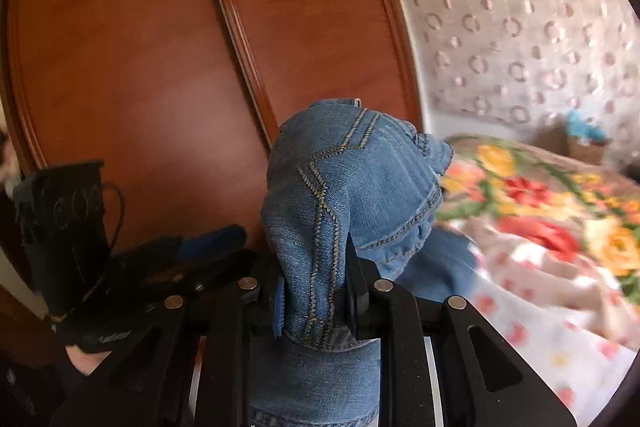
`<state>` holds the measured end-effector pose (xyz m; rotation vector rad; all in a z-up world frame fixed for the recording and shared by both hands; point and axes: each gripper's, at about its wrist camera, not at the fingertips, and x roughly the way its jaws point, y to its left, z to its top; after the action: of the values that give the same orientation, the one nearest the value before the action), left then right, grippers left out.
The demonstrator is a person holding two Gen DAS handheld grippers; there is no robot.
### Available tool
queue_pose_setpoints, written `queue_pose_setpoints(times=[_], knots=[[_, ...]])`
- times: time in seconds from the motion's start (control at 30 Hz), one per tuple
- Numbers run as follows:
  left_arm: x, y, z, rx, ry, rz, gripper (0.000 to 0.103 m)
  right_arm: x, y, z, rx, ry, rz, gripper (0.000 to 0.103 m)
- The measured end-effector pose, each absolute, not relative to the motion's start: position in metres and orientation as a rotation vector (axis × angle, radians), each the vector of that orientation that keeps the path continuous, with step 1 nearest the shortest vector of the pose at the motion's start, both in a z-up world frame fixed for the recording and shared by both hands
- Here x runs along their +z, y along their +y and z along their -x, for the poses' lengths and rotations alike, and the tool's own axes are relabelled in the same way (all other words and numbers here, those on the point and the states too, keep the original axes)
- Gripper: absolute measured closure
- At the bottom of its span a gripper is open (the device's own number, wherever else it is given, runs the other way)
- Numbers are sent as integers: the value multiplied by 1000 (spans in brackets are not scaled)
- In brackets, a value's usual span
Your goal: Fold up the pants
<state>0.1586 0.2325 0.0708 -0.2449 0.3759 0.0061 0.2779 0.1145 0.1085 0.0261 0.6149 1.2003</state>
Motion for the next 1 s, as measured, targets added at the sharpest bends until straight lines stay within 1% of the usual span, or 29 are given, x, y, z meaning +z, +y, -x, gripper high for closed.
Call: queue_pose_setpoints(times=[0.1,0.17,0.23,0.3,0.33,0.37,0.43,0.5,0.67,0.7,0.73,0.8,0.87,0.9,0.93,0.97,1.0], knots=[[73,260,-171,59,371,232,66,99,140,-305,1240,599,-163,83],[62,274,-186,76,399,239,66,69,148,-331,1225,660,-288,83],[42,279,-201,85,440,247,66,28,154,-351,1153,741,-281,82],[12,278,-221,75,509,253,66,-27,157,-368,1033,861,-195,81],[-6,276,-231,64,548,258,66,-44,159,-375,984,907,-168,79],[-23,272,-238,53,583,262,66,-59,155,-381,931,933,-149,74],[-52,265,-249,30,639,278,66,-59,149,-383,901,896,-108,52],[-64,262,-251,16,654,290,66,-46,146,-382,867,856,-20,40],[-79,253,-252,4,683,275,66,-5,143,-378,883,693,83,40],[-77,252,-256,4,688,271,66,1,148,-377,914,672,98,42],[-80,252,-256,7,692,269,66,10,158,-376,971,649,108,48],[-77,248,-253,11,695,277,66,15,169,-377,1055,639,112,49],[-82,246,-250,20,700,281,66,6,186,-384,1055,686,161,52],[-83,244,-248,23,703,278,66,-2,193,-392,1023,711,186,58],[-87,243,-247,24,705,271,66,-13,197,-400,979,739,217,72],[-90,241,-246,26,705,267,66,-28,197,-413,921,771,248,76],[-93,241,-244,25,701,271,66,-38,197,-420,893,802,250,76]])
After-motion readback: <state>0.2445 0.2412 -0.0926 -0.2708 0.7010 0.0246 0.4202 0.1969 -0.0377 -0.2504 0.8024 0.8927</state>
